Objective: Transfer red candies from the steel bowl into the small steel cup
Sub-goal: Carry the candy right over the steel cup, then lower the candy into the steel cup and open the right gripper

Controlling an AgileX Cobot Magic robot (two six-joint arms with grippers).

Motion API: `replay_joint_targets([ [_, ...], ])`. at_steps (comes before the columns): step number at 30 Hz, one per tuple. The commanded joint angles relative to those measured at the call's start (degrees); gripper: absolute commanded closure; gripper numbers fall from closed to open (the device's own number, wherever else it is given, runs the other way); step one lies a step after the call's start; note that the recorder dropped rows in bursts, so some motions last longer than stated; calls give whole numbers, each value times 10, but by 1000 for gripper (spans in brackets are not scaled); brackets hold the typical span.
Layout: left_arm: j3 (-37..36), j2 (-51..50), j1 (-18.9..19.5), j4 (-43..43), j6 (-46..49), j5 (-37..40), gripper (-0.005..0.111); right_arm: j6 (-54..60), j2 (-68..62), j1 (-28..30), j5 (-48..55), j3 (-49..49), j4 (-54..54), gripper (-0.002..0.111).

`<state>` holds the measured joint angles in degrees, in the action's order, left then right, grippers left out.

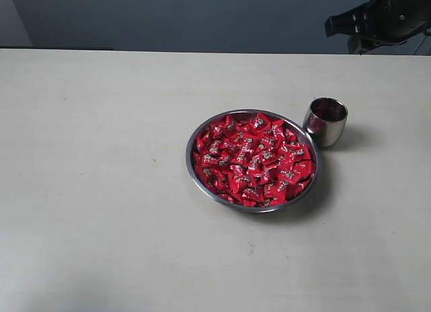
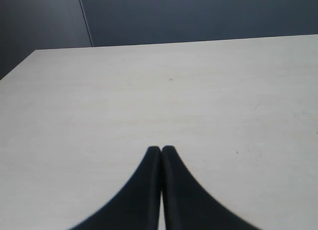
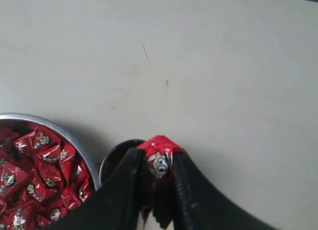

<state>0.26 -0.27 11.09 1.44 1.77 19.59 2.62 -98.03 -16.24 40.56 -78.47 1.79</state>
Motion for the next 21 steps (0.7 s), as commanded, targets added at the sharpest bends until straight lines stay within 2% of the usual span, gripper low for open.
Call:
replay_joint_targets([
  [1, -3, 3, -4, 1, -1, -4, 106, -3, -1, 1, -8, 7, 3, 109],
  [21, -3, 3, -4, 1, -1, -4, 106, 44, -122, 1, -5, 7, 74, 109],
])
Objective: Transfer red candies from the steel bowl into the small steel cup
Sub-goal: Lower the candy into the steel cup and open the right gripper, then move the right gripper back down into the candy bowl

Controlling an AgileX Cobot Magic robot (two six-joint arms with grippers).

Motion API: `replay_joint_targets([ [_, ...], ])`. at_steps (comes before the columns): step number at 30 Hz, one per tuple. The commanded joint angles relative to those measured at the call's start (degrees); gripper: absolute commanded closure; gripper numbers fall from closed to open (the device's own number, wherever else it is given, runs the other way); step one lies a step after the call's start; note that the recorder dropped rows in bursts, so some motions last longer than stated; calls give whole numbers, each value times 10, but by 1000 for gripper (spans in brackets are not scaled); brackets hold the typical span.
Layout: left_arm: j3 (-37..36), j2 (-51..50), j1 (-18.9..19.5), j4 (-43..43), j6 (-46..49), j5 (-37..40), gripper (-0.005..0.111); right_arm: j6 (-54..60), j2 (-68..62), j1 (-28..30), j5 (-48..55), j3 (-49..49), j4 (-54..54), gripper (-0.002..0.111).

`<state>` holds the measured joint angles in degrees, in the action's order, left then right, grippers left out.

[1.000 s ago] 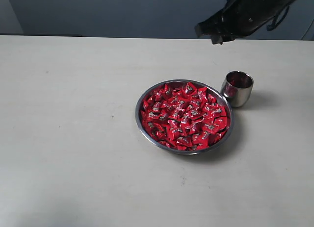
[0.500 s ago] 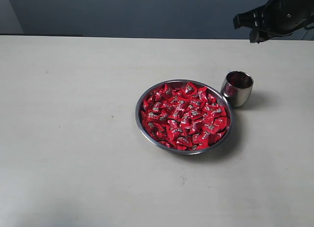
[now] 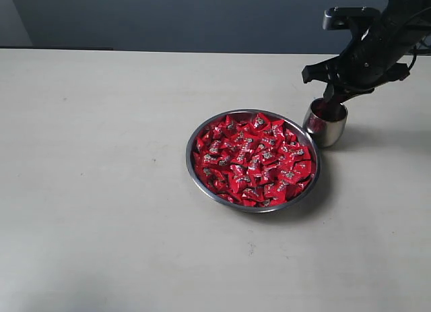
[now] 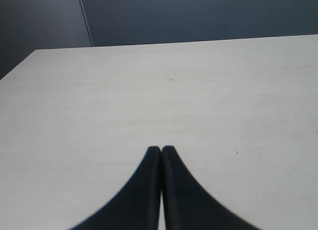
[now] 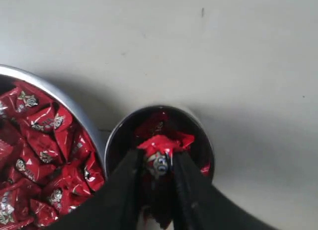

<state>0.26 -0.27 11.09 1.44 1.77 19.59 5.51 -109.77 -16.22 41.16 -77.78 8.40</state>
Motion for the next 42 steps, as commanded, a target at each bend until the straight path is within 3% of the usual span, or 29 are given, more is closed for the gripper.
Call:
replay_joint_targets([
  [1, -3, 3, -4, 1, -1, -4, 106, 15, -5, 1, -14, 0, 8, 109],
  [10, -3, 3, -4, 1, -1, -4, 106, 16, -7, 1, -17, 0, 5, 106],
  [12, -3, 3, -4, 1, -1, -4, 106, 16, -7, 1, -20, 0, 5, 90],
  [13, -3, 3, -4, 1, -1, -4, 106, 16, -7, 1, -20, 0, 5, 76],
  [15, -3, 3, -4, 1, -1, -4, 106, 16, -7, 1, -23, 0, 5, 67],
  [27, -3, 3, -4, 1, -1, -4, 106, 18, 17, 1, -13, -2, 62, 68],
  [33, -3, 3, -4, 1, -1, -4, 106, 181, 44, -1, 16, -2, 273, 68],
  [42, -3, 3, -4, 1, -1, -4, 106, 185, 43, -64, -7, -2, 254, 68],
])
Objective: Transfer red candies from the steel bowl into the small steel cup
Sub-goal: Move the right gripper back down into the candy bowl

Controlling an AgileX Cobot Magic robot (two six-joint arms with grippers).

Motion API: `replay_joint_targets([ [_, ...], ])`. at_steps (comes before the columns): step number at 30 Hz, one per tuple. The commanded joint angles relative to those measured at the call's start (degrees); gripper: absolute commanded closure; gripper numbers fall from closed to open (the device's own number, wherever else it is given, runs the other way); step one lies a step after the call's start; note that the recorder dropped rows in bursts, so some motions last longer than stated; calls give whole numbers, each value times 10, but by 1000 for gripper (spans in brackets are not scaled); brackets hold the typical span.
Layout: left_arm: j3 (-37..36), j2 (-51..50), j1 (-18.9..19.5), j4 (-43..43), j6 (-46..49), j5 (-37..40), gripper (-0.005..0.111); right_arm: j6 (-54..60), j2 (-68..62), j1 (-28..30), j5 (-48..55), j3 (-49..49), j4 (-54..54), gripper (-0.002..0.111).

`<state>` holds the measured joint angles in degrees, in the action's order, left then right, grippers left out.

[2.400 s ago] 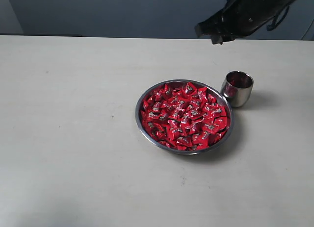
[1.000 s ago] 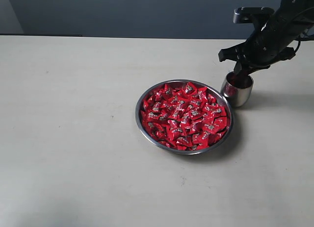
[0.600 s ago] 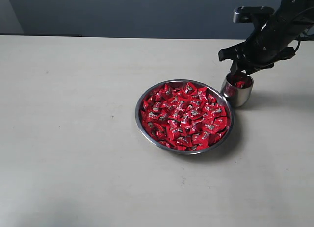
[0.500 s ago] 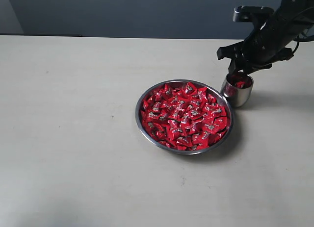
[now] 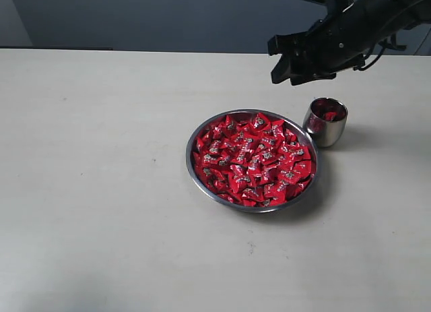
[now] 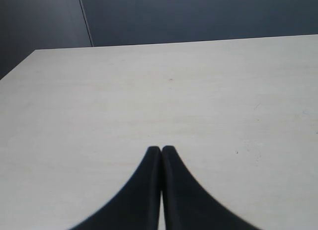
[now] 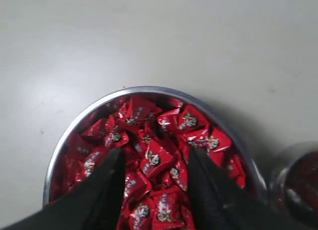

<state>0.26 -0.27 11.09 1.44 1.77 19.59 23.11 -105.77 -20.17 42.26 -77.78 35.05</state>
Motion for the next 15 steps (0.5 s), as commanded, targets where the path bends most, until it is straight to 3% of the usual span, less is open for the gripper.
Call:
replay_joint_targets([
  [1, -3, 3, -4, 1, -1, -4, 106, 9, 2, -30, -22, -2, -18, 68],
  [15, -3, 3, -4, 1, -1, -4, 106, -17, -52, -39, 59, -2, -60, 68],
])
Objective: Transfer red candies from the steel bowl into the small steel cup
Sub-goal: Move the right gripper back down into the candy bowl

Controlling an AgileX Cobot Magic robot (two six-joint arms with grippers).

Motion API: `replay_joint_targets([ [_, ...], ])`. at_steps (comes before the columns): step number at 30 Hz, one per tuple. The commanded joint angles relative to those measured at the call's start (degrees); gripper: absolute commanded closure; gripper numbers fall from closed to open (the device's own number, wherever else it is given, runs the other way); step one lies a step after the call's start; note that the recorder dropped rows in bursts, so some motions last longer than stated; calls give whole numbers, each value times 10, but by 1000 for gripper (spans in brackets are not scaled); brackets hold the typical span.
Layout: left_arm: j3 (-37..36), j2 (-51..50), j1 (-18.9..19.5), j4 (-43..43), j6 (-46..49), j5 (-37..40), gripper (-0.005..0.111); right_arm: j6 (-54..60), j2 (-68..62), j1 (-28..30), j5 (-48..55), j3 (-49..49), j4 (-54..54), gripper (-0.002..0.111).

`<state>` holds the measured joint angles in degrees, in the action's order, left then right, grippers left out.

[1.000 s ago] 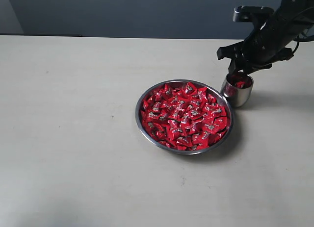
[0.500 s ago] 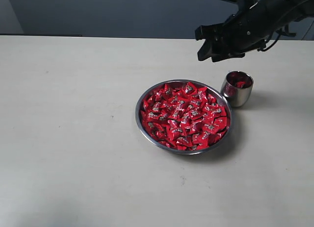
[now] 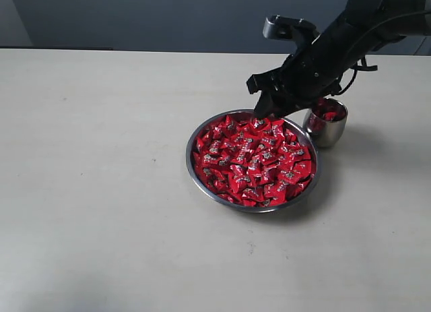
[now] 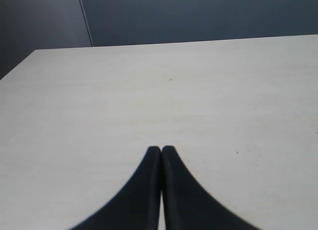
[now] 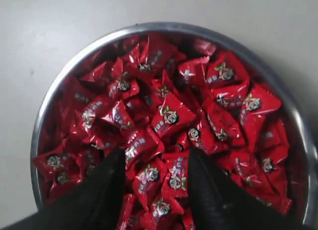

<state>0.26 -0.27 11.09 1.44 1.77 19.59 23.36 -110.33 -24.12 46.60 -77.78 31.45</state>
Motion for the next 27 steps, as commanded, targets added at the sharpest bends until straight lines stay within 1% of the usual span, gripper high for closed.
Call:
replay_joint_targets([
  [1, -3, 3, -4, 1, -1, -4, 106, -30, -10, 0, 20, -2, -40, 68],
  [3, -3, 3, -4, 1, -1, -4, 106, -40, -15, 0, 32, -2, -60, 68],
  [6, -3, 3, -4, 1, -1, -4, 106, -40, -25, 0, 48, -2, -62, 68],
  [11, -3, 3, -4, 1, -1, -4, 106, -40, -39, -23, 52, -2, -71, 68],
  [16, -3, 3, -4, 1, -1, -4, 106, -46, -49, -46, 28, -2, -103, 68],
  [22, -3, 3, -4, 1, -1, -4, 106, -81, -55, -46, 13, -2, -148, 68],
  [27, -3, 3, -4, 1, -1, -4, 106, -85, -55, -46, 1, -2, -145, 68],
])
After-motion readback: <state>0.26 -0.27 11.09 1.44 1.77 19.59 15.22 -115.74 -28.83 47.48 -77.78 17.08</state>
